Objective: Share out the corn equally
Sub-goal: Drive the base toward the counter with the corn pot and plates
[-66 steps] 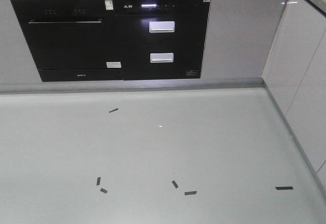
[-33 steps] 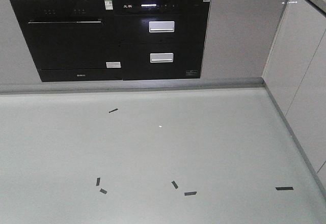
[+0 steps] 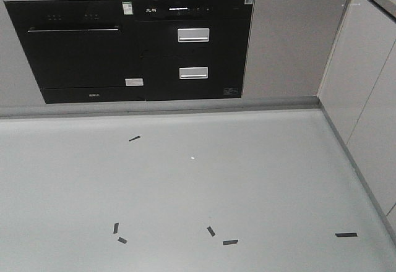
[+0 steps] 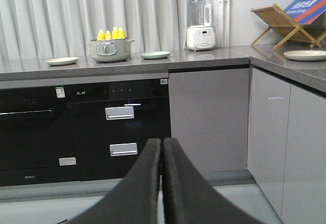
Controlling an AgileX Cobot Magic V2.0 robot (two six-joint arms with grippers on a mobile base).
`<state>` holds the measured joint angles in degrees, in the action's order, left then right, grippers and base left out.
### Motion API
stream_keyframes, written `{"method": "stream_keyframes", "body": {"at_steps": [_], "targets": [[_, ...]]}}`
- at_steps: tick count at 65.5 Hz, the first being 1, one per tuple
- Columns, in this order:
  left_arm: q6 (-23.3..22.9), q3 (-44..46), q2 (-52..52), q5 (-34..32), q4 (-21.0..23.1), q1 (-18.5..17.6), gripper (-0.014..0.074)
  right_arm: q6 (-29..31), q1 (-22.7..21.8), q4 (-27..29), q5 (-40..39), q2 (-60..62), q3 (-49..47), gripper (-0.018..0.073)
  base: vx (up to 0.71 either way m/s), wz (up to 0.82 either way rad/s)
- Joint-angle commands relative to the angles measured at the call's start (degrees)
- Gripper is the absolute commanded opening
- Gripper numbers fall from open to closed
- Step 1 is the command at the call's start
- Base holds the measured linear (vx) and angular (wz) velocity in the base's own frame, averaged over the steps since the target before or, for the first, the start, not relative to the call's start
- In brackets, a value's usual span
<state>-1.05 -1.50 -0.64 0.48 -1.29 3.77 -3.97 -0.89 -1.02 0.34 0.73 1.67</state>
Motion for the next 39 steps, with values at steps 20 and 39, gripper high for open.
{"method": "stream_keyframes", "body": {"at_steps": [20,39], "targets": [[-0.5,-0.7,-0.9,-4.0,0.6,-0.2,-0.0006,0.4,0.0,-0.5,-4.3,0.2,0.4,-0.0007,0.11,0.06],[-0.5,-0.7,-0.9,-4.0,0.6,-0.2,-0.0006,0.4,0.0,-0.5,-4.3,0.2,0.4,-0.0007,0.15,0.11]]}}
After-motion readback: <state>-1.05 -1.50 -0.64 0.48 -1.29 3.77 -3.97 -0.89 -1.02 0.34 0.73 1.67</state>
